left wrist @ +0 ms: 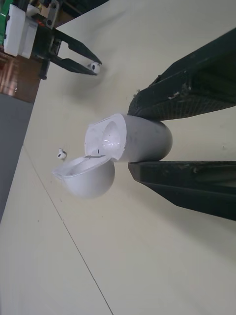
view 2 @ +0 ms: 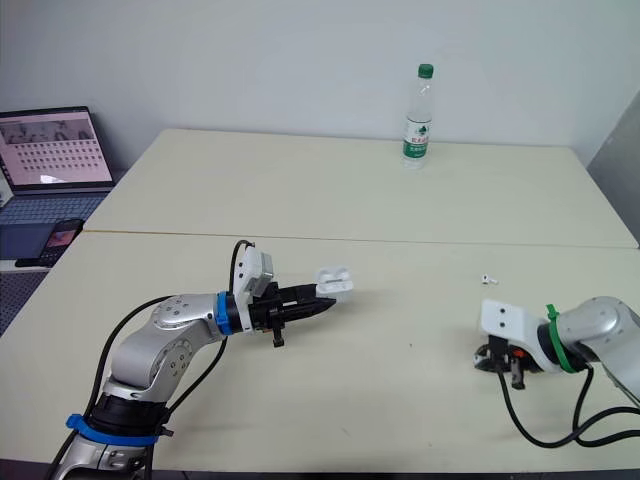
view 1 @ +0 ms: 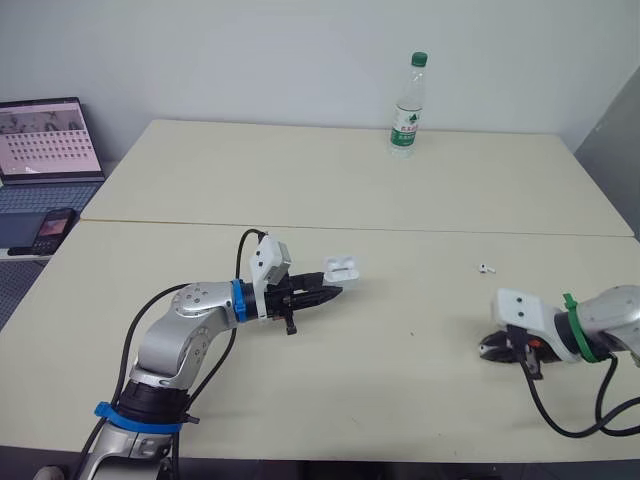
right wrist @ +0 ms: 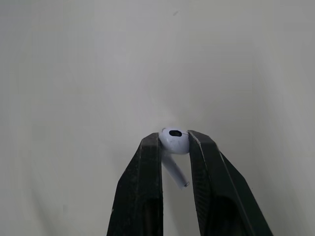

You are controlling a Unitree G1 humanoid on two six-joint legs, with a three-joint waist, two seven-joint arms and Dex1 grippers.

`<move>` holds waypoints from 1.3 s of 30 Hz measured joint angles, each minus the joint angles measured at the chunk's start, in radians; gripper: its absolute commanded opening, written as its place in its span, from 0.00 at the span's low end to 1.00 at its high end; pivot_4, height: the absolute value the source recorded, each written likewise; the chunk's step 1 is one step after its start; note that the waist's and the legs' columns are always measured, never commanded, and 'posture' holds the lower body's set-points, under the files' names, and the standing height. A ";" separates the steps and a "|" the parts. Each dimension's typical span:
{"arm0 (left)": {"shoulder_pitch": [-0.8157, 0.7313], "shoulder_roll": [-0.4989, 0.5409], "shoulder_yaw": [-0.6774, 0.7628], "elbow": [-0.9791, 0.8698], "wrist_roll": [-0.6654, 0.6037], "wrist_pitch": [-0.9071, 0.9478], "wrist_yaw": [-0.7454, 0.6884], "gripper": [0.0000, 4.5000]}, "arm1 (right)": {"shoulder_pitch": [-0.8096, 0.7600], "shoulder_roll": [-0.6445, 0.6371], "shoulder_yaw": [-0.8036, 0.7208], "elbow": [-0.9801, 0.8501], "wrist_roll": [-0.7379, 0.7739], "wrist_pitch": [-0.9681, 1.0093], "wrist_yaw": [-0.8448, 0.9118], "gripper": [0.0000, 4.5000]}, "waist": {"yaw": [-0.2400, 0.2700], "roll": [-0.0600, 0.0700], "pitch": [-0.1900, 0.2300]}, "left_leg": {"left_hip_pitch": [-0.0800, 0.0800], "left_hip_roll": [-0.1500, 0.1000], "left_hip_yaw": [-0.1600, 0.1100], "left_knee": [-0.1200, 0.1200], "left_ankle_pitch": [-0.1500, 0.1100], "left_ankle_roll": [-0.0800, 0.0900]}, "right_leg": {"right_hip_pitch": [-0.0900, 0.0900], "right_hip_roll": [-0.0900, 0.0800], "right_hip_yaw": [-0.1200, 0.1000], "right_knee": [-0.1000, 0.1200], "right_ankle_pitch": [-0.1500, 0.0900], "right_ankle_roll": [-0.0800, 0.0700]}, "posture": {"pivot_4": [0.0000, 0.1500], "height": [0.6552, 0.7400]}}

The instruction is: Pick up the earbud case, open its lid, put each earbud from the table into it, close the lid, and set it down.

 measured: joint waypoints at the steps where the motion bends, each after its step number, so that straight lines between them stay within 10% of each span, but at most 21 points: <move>1: 0.002 0.002 0.000 -0.001 0.000 0.002 0.000 0.17 | 0.014 -0.007 -0.003 0.020 -0.012 -0.037 0.016 0.09 | 0.000 0.000 0.000 | 0.000 0.000 0.000 0.000 0.000 0.000 | 0.000 0.000 0.000 0.001 0.000 0.000 | 1.00 0.95; 9: 0.013 0.012 0.000 -0.027 0.000 0.013 -0.001 0.17 | 0.042 -0.005 -0.008 0.126 -0.118 -0.225 0.075 0.09 | 0.001 0.000 0.000 | 0.001 0.000 0.001 0.001 0.000 0.000 | 0.000 0.001 0.001 0.001 0.000 0.000 | 1.00 0.95; 15: 0.020 0.015 0.000 -0.027 0.001 0.012 -0.001 0.17 | 0.047 -0.006 -0.012 0.107 -0.136 -0.184 0.100 0.54 | 0.002 0.000 0.000 | 0.001 0.000 0.000 0.001 0.000 0.000 | 0.001 0.000 0.001 0.001 0.000 0.000 | 1.00 0.95; 39: 0.050 0.010 -0.007 -0.016 0.012 -0.031 -0.001 0.17 | -0.177 0.012 0.190 -0.281 -0.244 0.668 0.000 0.54 | 0.002 0.000 0.000 | 0.000 0.000 0.000 0.002 0.000 0.000 | 0.000 -0.002 0.001 0.002 0.000 -0.001 | 1.00 0.95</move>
